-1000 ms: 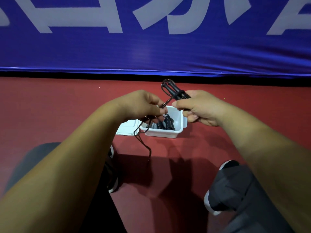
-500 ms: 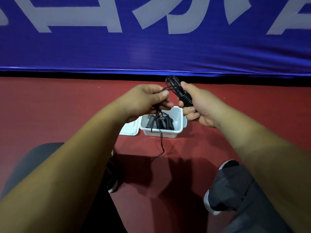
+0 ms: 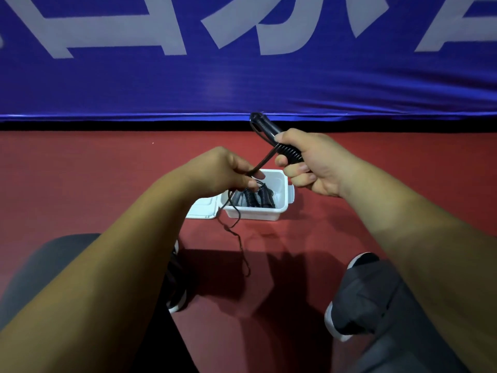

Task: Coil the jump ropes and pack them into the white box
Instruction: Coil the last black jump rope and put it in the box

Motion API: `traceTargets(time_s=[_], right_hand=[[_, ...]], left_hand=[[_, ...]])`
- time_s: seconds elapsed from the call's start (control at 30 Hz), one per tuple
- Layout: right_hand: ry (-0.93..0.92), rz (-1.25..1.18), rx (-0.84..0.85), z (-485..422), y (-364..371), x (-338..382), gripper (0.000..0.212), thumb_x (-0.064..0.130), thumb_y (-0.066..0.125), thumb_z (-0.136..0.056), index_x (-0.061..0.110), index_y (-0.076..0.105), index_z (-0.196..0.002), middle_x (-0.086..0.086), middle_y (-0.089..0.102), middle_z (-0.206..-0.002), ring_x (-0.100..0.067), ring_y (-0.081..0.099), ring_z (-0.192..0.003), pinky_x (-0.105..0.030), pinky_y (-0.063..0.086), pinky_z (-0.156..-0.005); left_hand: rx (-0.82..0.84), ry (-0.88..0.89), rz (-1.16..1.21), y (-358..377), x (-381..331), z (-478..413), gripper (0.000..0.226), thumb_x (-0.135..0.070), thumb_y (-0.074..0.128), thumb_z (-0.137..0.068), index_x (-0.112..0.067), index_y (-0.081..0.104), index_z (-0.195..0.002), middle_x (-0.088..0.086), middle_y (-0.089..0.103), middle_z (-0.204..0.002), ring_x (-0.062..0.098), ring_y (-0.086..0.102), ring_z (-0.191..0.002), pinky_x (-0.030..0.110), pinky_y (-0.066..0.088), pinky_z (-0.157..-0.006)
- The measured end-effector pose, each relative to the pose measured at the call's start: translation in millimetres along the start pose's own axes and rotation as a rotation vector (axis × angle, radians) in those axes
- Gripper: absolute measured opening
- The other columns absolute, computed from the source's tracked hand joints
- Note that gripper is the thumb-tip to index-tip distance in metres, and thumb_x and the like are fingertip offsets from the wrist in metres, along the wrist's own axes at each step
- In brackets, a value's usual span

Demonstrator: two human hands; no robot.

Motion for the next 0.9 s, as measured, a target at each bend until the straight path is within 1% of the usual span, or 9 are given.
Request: traceTargets(time_s=[0.1, 0.2, 0.27, 0.37, 0.53, 0.6, 0.67, 0.77, 0.9], right_hand=[[0.003, 0.012, 0.038, 4, 6, 0, 0.013, 0.025, 0.063, -0.101, 0.022, 0.053, -0.095, -0.004, 0.056, -0.075, -0.008, 0.024, -0.049, -0.018, 0.014, -0.039], [0.011, 0.033, 0.077, 8, 11, 0, 0.009, 0.025, 0.061, -0.103, 0.022, 0.054, -0.098, -0.004, 0.056, -0.076, -0.007, 0.024, -0.048, -0.017, 0.014, -0.039], [0.026, 0.060, 0.121, 11, 16, -2, 0.011, 0.027, 0.063, -0.103, 0.023, 0.054, -0.098, -0.002, 0.056, -0.076, -0.006, 0.024, -0.048, -0.017, 0.012, -0.039], [0.051, 0.099, 0.178, 15, 22, -7, 0.017, 0.028, 0.066, -0.103, 0.024, 0.056, -0.090, -0.002, 0.055, -0.075, -0.005, 0.023, -0.048, -0.018, 0.008, -0.041], [0.193, 0.192, 0.366, 31, 38, -19, 0.016, 0.030, 0.068, -0.090, 0.017, 0.067, -0.080, -0.004, 0.054, -0.071, -0.002, 0.024, -0.042, -0.014, 0.011, -0.037], [0.303, 0.288, 0.446, 40, 43, -29, 0.029, 0.030, 0.065, -0.093, 0.019, 0.072, -0.067, -0.004, 0.051, -0.067, -0.001, 0.025, -0.040, -0.013, 0.011, -0.036], [0.399, 0.416, 0.493, 46, 40, -40, 0.045, 0.027, 0.058, -0.102, 0.022, 0.072, -0.060, -0.001, 0.049, -0.064, -0.001, 0.024, -0.040, -0.016, 0.008, -0.038], [0.522, 0.533, 0.550, 52, 35, -52, 0.027, 0.026, 0.057, -0.106, 0.017, 0.065, -0.081, -0.002, 0.049, -0.066, -0.002, 0.025, -0.041, -0.017, 0.008, -0.041], [0.561, 0.604, 0.515, 46, 28, -63, 0.012, 0.027, 0.060, -0.106, 0.015, 0.061, -0.107, -0.007, 0.055, -0.073, -0.004, 0.026, -0.041, -0.013, 0.014, -0.037]], left_hand=[[0.027, -0.051, -0.044, 8, 7, -3, 0.010, -0.026, 0.077, -0.096, -0.021, 0.084, -0.101, -0.004, 0.080, -0.084, 0.008, 0.071, -0.076, 0.030, 0.062, -0.080], [0.021, -0.115, -0.016, 13, 13, -6, 0.022, -0.029, 0.067, -0.104, -0.012, 0.080, -0.098, 0.005, 0.081, -0.087, 0.029, 0.075, -0.080, 0.046, 0.064, -0.087], [-0.013, -0.119, -0.010, 10, 14, -8, 0.024, -0.029, 0.066, -0.104, -0.011, 0.079, -0.095, 0.005, 0.080, -0.084, 0.037, 0.076, -0.083, 0.041, 0.066, -0.081], [-0.086, -0.104, -0.081, 3, 16, -12, 0.024, -0.032, 0.072, -0.099, -0.013, 0.079, -0.087, 0.004, 0.078, -0.076, 0.027, 0.074, -0.069, 0.029, 0.060, -0.067], [-0.133, -0.013, -0.077, -5, 12, -15, 0.010, -0.017, 0.074, -0.095, -0.019, 0.078, -0.085, 0.007, 0.075, -0.075, 0.019, 0.067, -0.063, 0.030, 0.055, -0.060], [-0.124, 0.053, -0.072, -6, 0, -12, 0.007, -0.007, 0.073, -0.094, -0.012, 0.079, -0.094, 0.011, 0.076, -0.083, 0.014, 0.067, -0.068, 0.026, 0.054, -0.060], [-0.140, 0.068, -0.012, -8, -8, -9, 0.005, -0.012, 0.076, -0.094, -0.016, 0.079, -0.093, -0.002, 0.077, -0.081, 0.004, 0.066, -0.066, 0.020, 0.051, -0.061], [-0.140, 0.087, 0.074, -9, -17, -5, 0.008, -0.010, 0.081, -0.087, -0.017, 0.079, -0.090, -0.003, 0.080, -0.086, 0.013, 0.075, -0.081, 0.036, 0.062, -0.079], [-0.141, 0.160, 0.077, -12, -30, 4, 0.016, 0.000, 0.085, -0.080, -0.010, 0.074, -0.086, -0.003, 0.081, -0.096, 0.008, 0.077, -0.096, 0.028, 0.062, -0.088]])
Point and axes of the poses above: each hand's wrist, its own z-axis away from the middle knuckle, its own y-axis out of the palm, x = y × z, the point moved 8 cm from there along -z, towards the middle knuckle
